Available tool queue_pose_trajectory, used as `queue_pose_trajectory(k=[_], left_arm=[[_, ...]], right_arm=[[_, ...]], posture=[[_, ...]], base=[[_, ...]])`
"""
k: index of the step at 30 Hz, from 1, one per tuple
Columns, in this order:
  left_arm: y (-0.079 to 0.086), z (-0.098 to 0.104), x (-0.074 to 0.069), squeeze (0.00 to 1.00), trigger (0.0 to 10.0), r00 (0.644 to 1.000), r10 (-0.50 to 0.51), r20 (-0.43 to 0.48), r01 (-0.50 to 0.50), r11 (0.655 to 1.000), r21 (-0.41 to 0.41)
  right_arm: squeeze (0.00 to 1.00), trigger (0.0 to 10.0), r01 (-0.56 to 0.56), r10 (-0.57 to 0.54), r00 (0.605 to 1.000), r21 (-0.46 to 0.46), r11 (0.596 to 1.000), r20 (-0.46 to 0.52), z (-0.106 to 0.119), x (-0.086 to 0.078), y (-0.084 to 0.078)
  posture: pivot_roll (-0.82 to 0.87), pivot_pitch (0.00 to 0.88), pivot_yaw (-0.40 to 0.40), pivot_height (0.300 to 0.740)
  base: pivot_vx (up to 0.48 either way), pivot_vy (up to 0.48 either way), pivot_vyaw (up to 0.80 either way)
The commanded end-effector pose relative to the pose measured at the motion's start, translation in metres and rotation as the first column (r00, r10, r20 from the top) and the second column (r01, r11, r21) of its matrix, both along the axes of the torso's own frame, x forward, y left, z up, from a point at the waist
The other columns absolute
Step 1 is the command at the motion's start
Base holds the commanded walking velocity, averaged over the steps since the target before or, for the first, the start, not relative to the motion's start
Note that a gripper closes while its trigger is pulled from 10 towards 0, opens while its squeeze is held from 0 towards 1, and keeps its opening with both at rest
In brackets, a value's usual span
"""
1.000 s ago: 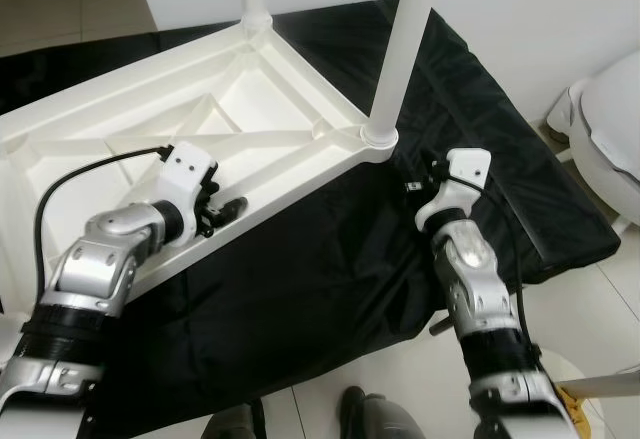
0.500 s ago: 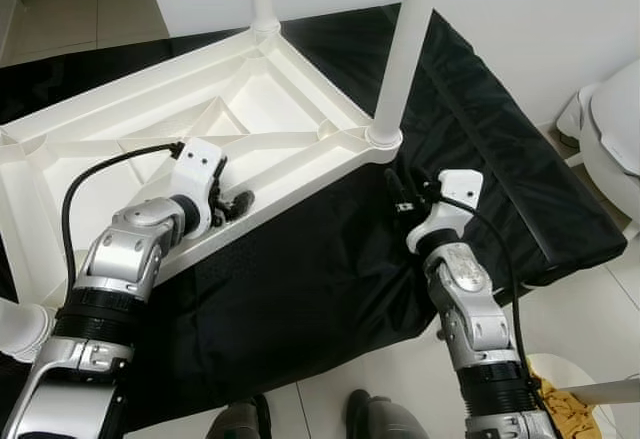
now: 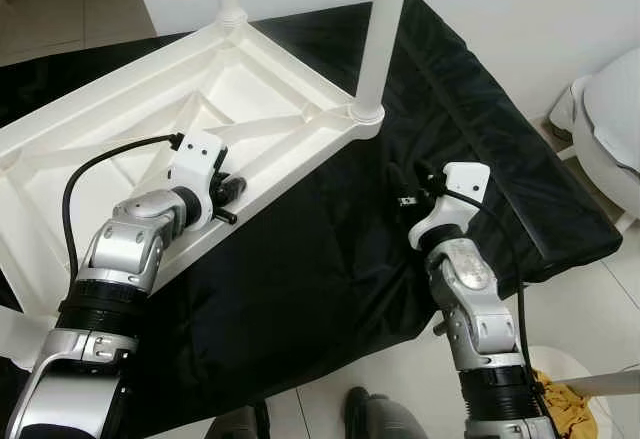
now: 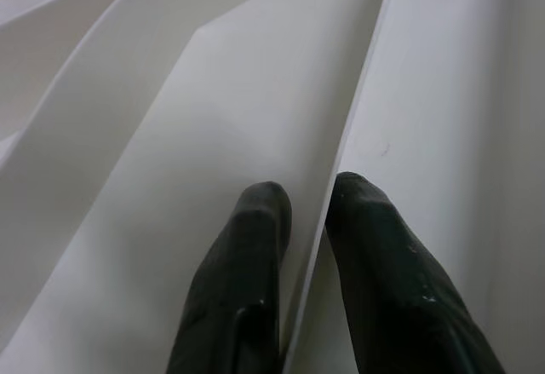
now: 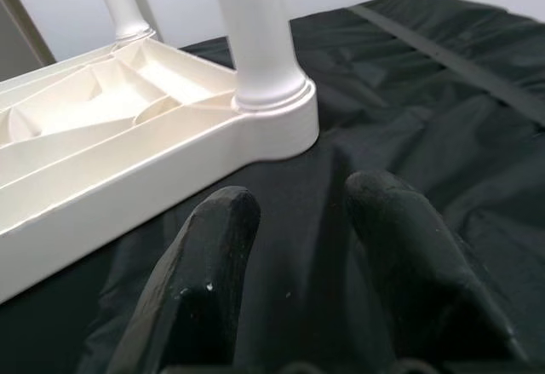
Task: Building children table
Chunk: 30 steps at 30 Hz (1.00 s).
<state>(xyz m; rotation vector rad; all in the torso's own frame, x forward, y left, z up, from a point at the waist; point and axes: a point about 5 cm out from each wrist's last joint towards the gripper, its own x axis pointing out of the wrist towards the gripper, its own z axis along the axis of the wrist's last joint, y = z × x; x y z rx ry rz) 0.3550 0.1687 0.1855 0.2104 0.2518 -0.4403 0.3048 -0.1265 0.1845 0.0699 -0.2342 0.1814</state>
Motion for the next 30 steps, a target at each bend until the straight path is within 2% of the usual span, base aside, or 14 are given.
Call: queue_pose_trajectory(k=[1, 13, 17, 22, 23, 26, 27, 28, 29, 30], left_arm=[[0.018, -0.017, 0.001, 0.00, 0.0, 0.984, 0.172, -0.034, -0.171, 0.984, 0.043], [0.017, -0.005, -0.004, 0.00, 0.0, 0.985, 0.173, -0.013, -0.173, 0.984, 0.046], [0.024, -0.002, -0.007, 0.00, 0.0, 0.979, 0.204, -0.001, -0.204, 0.978, 0.050], [0.043, 0.000, -0.008, 0.00, 0.0, 0.956, 0.294, 0.011, -0.294, 0.954, 0.063], [0.041, 0.000, -0.008, 0.00, 1.0, 0.956, 0.294, 0.013, -0.295, 0.954, 0.063], [0.040, 0.000, -0.007, 0.00, 1.0, 0.956, 0.292, 0.014, -0.293, 0.954, 0.063], [0.036, 0.001, -0.007, 0.00, 10.0, 0.961, 0.277, 0.015, -0.278, 0.959, 0.050], [0.032, 0.002, -0.006, 0.28, 10.0, 0.965, 0.264, 0.013, -0.264, 0.964, 0.037], [0.032, 0.002, -0.006, 0.28, 10.0, 0.965, 0.264, 0.013, -0.264, 0.964, 0.037], [0.026, 0.003, -0.007, 1.00, 10.0, 0.970, 0.244, 0.014, -0.245, 0.970, 0.015]], right_arm=[[0.00, 10.0, 0.000, 0.001, 1.000, 0.016, 1.000, -0.022, -0.004, -0.004, 0.003], [0.00, 10.0, 0.004, -0.003, 0.999, 0.026, 1.000, -0.034, -0.002, -0.005, 0.003], [0.00, 10.0, 0.003, -0.002, 0.999, 0.024, 1.000, -0.032, -0.001, -0.004, 0.002], [0.00, 10.0, -0.005, 0.005, 1.000, 0.026, 1.000, -0.027, 0.002, -0.002, 0.005], [0.00, 10.0, -0.008, 0.009, 1.000, 0.025, 1.000, -0.028, 0.002, -0.001, 0.006], [0.00, 10.0, -0.010, 0.011, 1.000, 0.025, 1.000, -0.029, 0.002, -0.001, 0.006], [0.00, 10.0, -0.016, 0.016, 0.999, 0.024, 1.000, -0.028, 0.002, -0.001, 0.008], [0.00, 10.0, -0.020, 0.021, 0.999, 0.023, 1.000, -0.025, 0.003, -0.001, 0.008], [0.00, 10.0, -0.020, 0.021, 0.999, 0.023, 1.000, -0.025, 0.003, -0.001, 0.008], [0.00, 10.0, -0.024, 0.025, 0.999, 0.023, 0.999, -0.021, 0.003, -0.001, 0.009]], posture=[[-0.06, 0.204, 0.041, 0.740], [-0.06, 0.206, 0.042, 0.740], [-0.06, 0.204, 0.041, 0.740], [-0.05, 0.201, 0.030, 0.740], [-0.05, 0.201, 0.030, 0.740], [-0.05, 0.201, 0.030, 0.740], [-0.05, 0.203, 0.029, 0.740], [-0.05, 0.203, 0.029, 0.740], [-0.05, 0.203, 0.029, 0.740], [-0.05, 0.204, 0.030, 0.740]], base=[[0.000, 0.000, 0.00], [0.000, 0.000, 0.00], [0.000, 0.000, 0.00], [0.000, 0.000, 0.00], [0.000, 0.000, 0.00], [0.000, 0.000, 0.00], [0.000, 0.000, 0.00], [0.000, 0.000, 0.00], [0.000, 0.000, 0.00], [0.000, 0.000, 0.00]])
